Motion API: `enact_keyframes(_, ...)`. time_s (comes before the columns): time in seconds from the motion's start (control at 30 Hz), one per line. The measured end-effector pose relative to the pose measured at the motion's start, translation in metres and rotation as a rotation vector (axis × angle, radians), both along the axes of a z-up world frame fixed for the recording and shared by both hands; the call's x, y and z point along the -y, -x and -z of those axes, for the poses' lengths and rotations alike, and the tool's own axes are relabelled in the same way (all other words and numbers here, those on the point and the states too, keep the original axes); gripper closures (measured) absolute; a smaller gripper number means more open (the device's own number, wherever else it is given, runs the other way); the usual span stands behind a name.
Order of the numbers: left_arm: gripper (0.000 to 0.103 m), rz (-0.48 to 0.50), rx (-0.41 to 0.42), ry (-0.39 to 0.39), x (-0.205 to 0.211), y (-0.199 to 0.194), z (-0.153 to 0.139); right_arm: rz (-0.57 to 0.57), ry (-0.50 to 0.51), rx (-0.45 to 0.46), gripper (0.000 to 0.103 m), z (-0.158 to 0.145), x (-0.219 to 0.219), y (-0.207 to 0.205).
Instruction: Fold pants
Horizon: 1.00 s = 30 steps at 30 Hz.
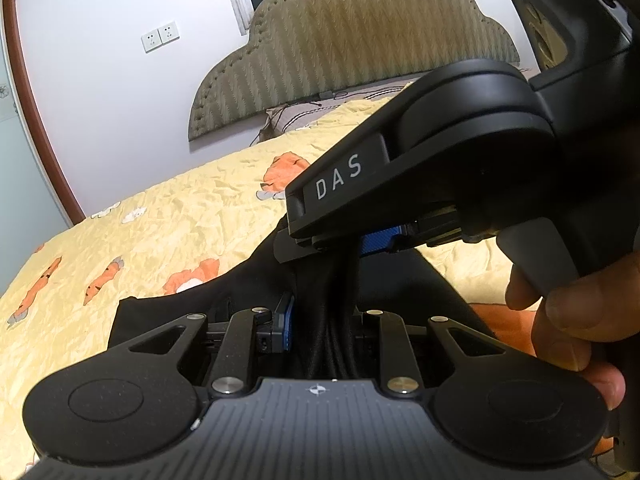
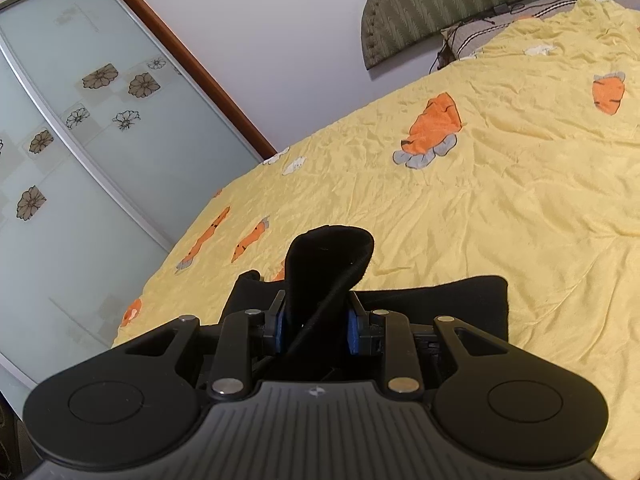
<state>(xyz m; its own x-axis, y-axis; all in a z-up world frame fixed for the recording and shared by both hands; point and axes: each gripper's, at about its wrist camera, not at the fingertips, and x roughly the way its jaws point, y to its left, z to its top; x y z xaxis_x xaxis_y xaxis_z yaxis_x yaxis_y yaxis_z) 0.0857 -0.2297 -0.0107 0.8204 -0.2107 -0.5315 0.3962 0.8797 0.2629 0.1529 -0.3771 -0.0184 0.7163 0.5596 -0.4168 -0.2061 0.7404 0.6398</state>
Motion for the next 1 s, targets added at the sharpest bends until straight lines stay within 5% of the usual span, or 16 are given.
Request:
enact_keyframes(0.43, 0.077, 0.026, -0.027, -0.001, 0.012, 0.003, 0.003, 0.041, 0.01, -0.008, 0.075, 0.003, 0.023, 0.008)
enact_keyframes(0.6, 0.077, 0.027, -0.026, 0.0, 0.012, 0.005, 0.007, 0.059, -0.069, -0.052, 0.073, 0.016, 0.033, 0.005)
enact_keyframes(0.63, 0.078, 0.027, -0.029, 0.001, 0.012, 0.005, 0.008, 0.066, -0.073, -0.067, 0.063, 0.02, 0.034, 0.004)
enact_keyframes(0.67, 0.078, 0.027, -0.024, -0.002, 0.012, 0.006, 0.01, 0.075, -0.067, -0.085, 0.042, 0.023, 0.034, 0.004)
enact_keyframes(0.73, 0.078, 0.035, 0.007, -0.03, 0.015, 0.009, 0.012, 0.086, -0.046, -0.116, 0.028, 0.03, 0.031, 0.003)
enact_keyframes(0.8, 0.078, 0.041, 0.023, -0.052, 0.018, 0.013, 0.015, 0.05, -0.067, -0.102, 0.03, 0.035, 0.027, 0.003)
enact_keyframes(0.83, 0.077, 0.044, 0.026, -0.059, 0.019, 0.013, 0.017, 0.04, -0.074, -0.099, 0.043, 0.036, 0.023, 0.002)
enact_keyframes(0.87, 0.076, 0.047, 0.024, -0.065, 0.021, 0.013, 0.017, 0.028, -0.062, -0.099, 0.07, 0.035, 0.019, 0.001)
enact_keyframes(1.0, 0.078, 0.055, 0.018, -0.046, 0.019, 0.009, 0.011, 0.031, 0.002, -0.072, 0.077, 0.026, 0.011, -0.001)
